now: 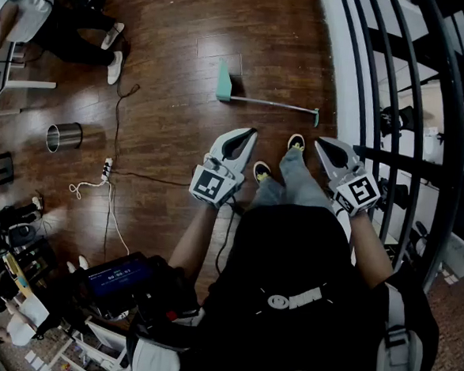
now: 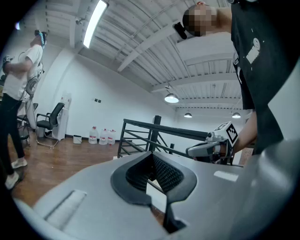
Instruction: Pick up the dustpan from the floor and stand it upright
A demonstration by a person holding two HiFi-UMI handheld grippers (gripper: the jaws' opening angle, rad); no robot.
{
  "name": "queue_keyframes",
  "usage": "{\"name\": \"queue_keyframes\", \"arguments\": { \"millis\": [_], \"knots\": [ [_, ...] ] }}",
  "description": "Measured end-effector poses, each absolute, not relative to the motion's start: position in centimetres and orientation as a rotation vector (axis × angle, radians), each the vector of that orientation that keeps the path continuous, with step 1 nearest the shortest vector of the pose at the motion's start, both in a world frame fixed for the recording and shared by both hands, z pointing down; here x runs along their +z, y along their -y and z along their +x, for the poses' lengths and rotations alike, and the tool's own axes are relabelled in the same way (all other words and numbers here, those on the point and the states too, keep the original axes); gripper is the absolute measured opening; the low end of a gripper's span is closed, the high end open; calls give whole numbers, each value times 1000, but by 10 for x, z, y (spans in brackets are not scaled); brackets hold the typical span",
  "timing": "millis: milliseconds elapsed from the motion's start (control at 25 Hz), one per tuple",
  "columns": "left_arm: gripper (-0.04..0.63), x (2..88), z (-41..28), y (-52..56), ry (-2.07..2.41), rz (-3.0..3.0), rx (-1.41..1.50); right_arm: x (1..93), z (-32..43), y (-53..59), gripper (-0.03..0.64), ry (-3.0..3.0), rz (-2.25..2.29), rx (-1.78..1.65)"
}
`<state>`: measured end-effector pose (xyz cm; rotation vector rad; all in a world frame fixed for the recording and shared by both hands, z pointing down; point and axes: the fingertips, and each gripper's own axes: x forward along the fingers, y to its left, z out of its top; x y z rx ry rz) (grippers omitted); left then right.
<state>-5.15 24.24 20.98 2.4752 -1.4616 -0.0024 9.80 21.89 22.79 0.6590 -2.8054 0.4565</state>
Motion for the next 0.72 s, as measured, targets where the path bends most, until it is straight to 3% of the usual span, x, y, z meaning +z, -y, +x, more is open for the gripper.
{"name": "queue_keyframes", "arguments": {
  "millis": [560,600,720],
  "knots": [
    [15,325,3,-82,947,2601,532,265,127,-53,2,2780,729,674],
    [25,341,6,-68,921,2599,567,271,132,-45,2,2761,739,686],
    [141,410,8,-34,826,2573,664,310,142,-34,2,2682,761,749]
  ]
}}
